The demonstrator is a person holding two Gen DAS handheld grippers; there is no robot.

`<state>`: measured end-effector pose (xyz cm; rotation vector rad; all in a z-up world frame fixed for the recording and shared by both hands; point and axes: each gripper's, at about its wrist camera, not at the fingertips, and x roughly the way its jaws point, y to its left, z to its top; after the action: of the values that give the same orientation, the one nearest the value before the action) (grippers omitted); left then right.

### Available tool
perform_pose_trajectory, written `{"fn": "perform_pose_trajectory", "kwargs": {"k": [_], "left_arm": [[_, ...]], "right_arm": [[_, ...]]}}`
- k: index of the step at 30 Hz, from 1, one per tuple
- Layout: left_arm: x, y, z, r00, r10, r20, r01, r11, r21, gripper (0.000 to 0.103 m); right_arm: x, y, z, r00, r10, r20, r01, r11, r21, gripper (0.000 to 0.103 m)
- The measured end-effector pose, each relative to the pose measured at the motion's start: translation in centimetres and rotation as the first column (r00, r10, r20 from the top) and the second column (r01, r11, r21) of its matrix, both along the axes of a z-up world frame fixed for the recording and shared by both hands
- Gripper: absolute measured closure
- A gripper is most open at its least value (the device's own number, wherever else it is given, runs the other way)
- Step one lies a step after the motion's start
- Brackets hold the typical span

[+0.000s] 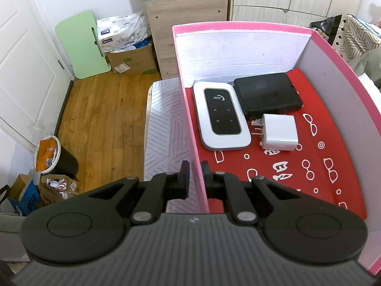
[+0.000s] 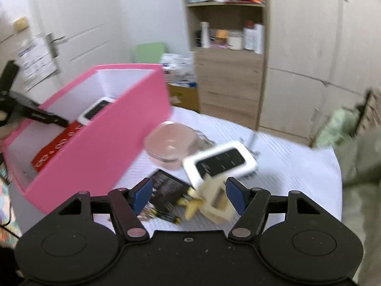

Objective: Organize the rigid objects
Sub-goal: 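Grasp the cream plastic clip with the right gripper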

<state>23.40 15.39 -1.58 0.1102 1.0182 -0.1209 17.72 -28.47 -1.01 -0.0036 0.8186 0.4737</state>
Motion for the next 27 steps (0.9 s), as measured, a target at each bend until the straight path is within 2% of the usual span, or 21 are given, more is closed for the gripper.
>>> {"fn": "perform_pose_trajectory", "kwargs": {"k": [4, 9, 12, 15, 17, 21, 27], "left_arm": [[0.0, 0.1, 0.0, 1.0, 0.004, 0.001, -0.004, 1.0, -0.01, 0.094], [0.0, 0.2, 0.0, 1.0, 0.004, 0.001, -0.004, 1.0, -0.008, 0.094], [0.0, 0.2, 0.0, 1.0, 0.0, 0.002, 0.0, 1.0, -0.003, 0.094], [0.0, 0.2, 0.0, 1.0, 0.001, 0.003, -0.001, 1.0, -0.002, 0.094], [-0.1, 0.2, 0.0, 1.0, 0.001, 0.005, -0.001, 1.0, -0.006, 0.094], [0.0, 0.2, 0.0, 1.0, 0.002, 0.005, -0.002, 1.0, -0.006, 0.094], [0.0, 0.3, 0.0, 1.0, 0.0, 0.008, 0.0, 1.0, -0.003, 0.094]], "right_arm": [[0.1, -0.4, -2.3, 0.995, -0.102, -0.007, 0.102, 0.995, 0.017, 0.029], [1.0, -1.0, -5.1, 0.969, -0.235, -0.077, 0.244, 0.956, 0.161, 0.029], [1.0, -0.9, -6.0, 0.954, -0.293, -0.069, 0.301, 0.929, 0.216, 0.029], [0.7, -0.2, -6.1, 0.946, -0.324, -0.024, 0.323, 0.927, 0.188, 0.03], [0.6, 0.0, -6.1, 0.943, -0.332, -0.006, 0.328, 0.93, 0.167, 0.045], [0.1, -0.1, -5.7, 0.942, -0.336, 0.008, 0.329, 0.928, 0.173, 0.051], [-0.9, -0.3, -4.6, 0.945, -0.324, 0.038, 0.313, 0.935, 0.168, 0.051]]}}
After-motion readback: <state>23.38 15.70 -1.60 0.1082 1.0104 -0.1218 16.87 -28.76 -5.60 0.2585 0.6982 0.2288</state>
